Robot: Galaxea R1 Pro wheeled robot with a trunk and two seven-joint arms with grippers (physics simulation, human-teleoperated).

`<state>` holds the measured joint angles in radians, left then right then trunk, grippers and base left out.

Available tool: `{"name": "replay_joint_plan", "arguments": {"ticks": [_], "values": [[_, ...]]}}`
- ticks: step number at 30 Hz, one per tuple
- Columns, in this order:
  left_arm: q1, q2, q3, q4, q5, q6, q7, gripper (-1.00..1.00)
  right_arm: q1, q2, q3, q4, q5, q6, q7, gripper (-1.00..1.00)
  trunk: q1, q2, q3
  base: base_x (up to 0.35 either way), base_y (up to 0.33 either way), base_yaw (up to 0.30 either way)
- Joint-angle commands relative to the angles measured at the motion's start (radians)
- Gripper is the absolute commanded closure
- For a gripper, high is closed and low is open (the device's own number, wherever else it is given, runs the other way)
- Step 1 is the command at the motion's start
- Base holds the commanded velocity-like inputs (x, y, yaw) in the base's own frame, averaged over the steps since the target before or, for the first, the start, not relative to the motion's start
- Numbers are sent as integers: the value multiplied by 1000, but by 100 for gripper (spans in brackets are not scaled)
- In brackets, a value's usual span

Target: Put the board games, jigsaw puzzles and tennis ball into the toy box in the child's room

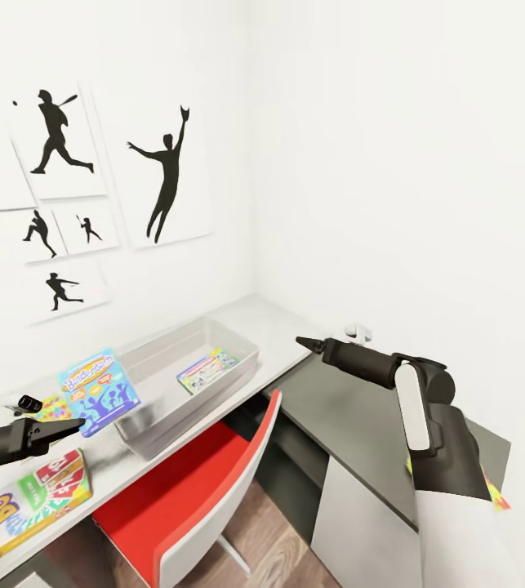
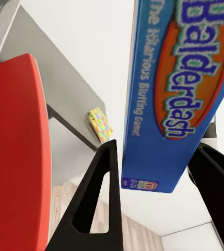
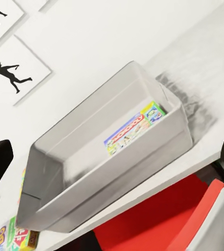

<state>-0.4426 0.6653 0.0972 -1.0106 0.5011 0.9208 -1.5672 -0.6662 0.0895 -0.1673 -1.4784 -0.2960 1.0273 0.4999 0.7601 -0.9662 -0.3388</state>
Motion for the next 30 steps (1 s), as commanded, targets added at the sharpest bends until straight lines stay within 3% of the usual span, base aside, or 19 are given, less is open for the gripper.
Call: {"name": "replay_joint_plan", "arguments": {"ticks": [1, 12, 30], "values": [[-1, 0, -1, -1, 0, 10, -4, 100, -1, 1, -3, 0, 8, 5, 10, -100, 0, -1, -1, 186, -172, 0], [-1, -1, -1, -1, 0, 10, -4, 100, -1, 0, -4, 0, 8, 5, 11, -100, 0, -1, -1, 84, -47, 77], [-1, -1, -1, 0, 0, 10, -4, 100, -1, 0, -4, 0, 8, 5, 13, -100, 0, -1, -1, 194, -41, 4]]}}
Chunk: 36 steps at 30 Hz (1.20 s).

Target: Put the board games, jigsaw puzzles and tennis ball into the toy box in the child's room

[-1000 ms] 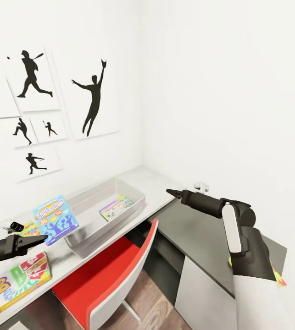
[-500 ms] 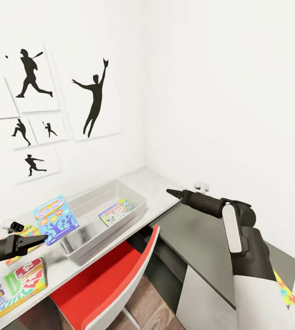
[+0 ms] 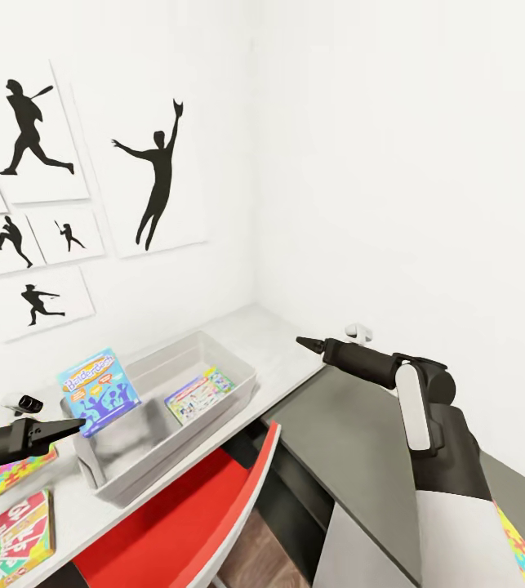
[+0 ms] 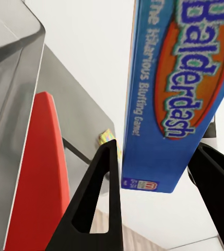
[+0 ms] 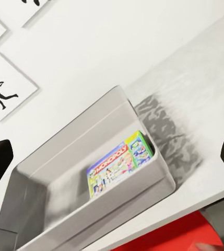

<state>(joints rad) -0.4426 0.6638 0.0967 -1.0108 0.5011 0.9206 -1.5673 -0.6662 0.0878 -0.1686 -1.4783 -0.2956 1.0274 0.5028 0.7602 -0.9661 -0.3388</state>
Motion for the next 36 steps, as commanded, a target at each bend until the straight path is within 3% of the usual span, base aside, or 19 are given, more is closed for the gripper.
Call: {"name": "replay_joint_plan", "arguments": {"ticks": [1, 18, 26, 29, 32, 36], "values": [[-1, 0, 0, 0, 0, 10, -4, 100, -1, 1, -3, 0, 7, 5, 10, -100, 0, -1, -1, 112, -20, 0], [-6, 0, 1, 0, -2, 27, -4, 100, -1, 1, -6, -3, 7, 12, 9, -100, 0, -1, -1, 34, -3, 0], [-21, -20, -2, 3, -7, 106, -4, 100, -3, -6, -11, -2, 6, 12, 9, -100, 0, -1, -1, 0, 0, 0], [-32, -33, -2, 3, -7, 114, 5, 100, -8, -8, -12, -1, 5, 13, 8, -100, 0, -1, -1, 0, 0, 0], [-57, -56, -2, 4, -6, 119, 53, 100, -12, -9, -12, -1, 5, 14, 6, -100, 0, -1, -1, 0, 0, 0], [-58, -69, 13, 27, -9, 116, 57, 100, -6, -1, -33, 1, 4, 12, 4, -100, 0, -1, -1, 0, 0, 0]]}}
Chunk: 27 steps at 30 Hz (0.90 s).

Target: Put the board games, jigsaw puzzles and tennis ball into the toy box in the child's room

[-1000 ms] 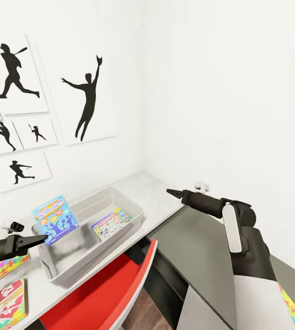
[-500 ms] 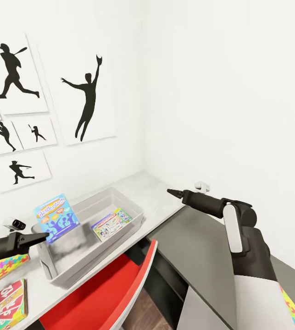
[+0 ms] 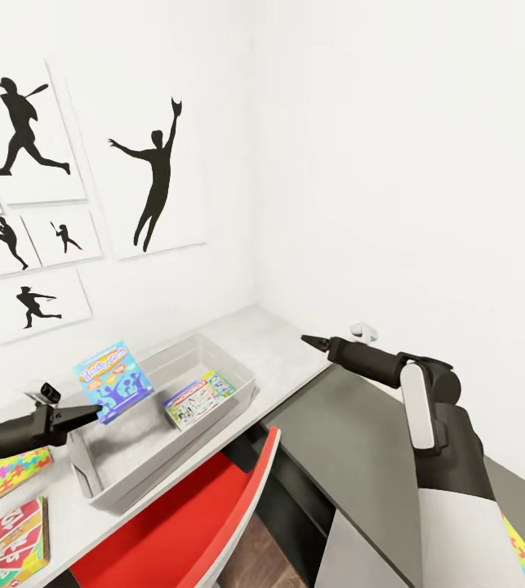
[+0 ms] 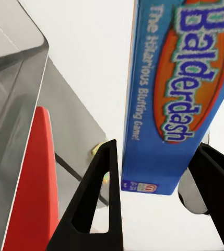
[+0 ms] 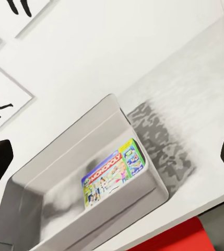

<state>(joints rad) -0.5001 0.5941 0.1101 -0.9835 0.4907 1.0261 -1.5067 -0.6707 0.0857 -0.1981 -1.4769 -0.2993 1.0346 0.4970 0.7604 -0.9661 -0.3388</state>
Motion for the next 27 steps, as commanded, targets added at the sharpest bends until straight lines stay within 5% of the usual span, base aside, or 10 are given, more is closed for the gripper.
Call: {"name": "replay_joint_plan", "arguments": {"ticks": [1, 2, 3, 27], "values": [[-1, 0, 0, 6, 2, 11, -3, 100, -1, 1, -3, 0, 8, 5, 10, -100, 0, -1, -1, 0, 0, 0], [5, -2, -6, 11, 6, 10, -9, 100, -1, 2, 0, 0, 8, 4, 9, -100, 0, -1, -1, 0, 0, 0], [10, -2, -9, 17, 11, 10, -14, -100, -1, 2, 1, 0, 8, 4, 8, -100, 0, -1, -1, 0, 0, 0], [17, -1, -10, 51, 30, 12, 37, -100, 3, -14, 0, 0, 8, 2, 12, -100, 0, -1, -1, 0, 0, 0]]}}
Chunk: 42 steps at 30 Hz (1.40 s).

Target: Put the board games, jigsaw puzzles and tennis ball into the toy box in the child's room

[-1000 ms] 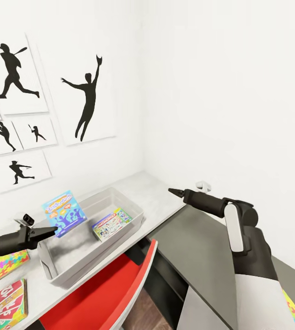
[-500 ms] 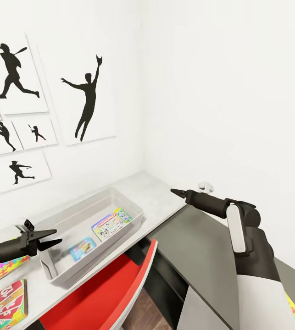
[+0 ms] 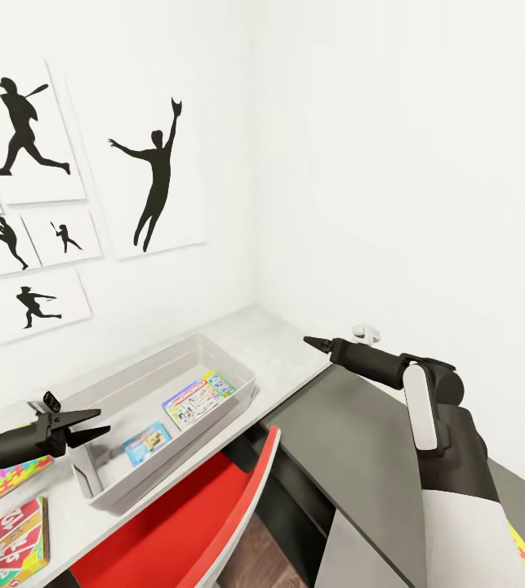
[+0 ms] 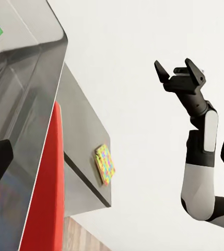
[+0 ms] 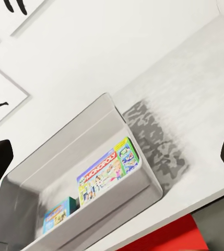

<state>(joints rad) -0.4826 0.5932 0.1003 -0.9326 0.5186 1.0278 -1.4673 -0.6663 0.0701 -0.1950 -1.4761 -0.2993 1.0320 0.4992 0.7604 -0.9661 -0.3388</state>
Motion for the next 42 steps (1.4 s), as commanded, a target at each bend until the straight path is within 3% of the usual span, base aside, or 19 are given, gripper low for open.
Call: {"name": "replay_joint_plan", "arguments": {"ticks": [1, 19, 29, 42], "values": [[-1, 0, -1, 0, 2, 11, -2, -100, -1, 1, -3, -1, 8, 5, 10, -100, 0, -1, -1, 0, 0, 0], [-1, 7, 3, 0, 3, 11, -4, -100, -1, 0, -6, -1, 7, 6, 12, -100, 0, -1, -1, 0, 0, 0], [-3, 11, 50, -2, 0, 17, -3, -100, -1, 0, -10, -1, 7, 6, 12, -100, 0, -1, -1, 0, 0, 0], [-4, 59, 84, -9, 5, 17, -12, -100, -1, 0, -9, -1, 8, 5, 13, -100, 0, -1, -1, 0, 0, 0]]}}
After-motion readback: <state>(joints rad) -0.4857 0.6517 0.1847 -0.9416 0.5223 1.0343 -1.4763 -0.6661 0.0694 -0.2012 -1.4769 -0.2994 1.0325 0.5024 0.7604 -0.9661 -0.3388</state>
